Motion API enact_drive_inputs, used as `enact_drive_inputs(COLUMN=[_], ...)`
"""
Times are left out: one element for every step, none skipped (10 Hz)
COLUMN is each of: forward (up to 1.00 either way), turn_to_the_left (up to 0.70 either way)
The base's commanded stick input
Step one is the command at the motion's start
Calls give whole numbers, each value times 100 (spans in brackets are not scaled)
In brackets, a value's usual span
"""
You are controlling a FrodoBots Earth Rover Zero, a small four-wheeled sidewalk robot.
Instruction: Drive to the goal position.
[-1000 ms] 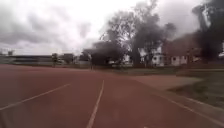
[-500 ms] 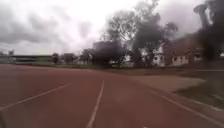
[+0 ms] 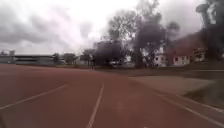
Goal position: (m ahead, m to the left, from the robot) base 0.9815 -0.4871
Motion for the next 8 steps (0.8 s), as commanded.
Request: enact_drive_inputs(forward=[70, 70, 70, 70, 70, 70, 70, 70], turn_to_the_left=[0, 0, 0, 0, 0, 0, 0, 0])
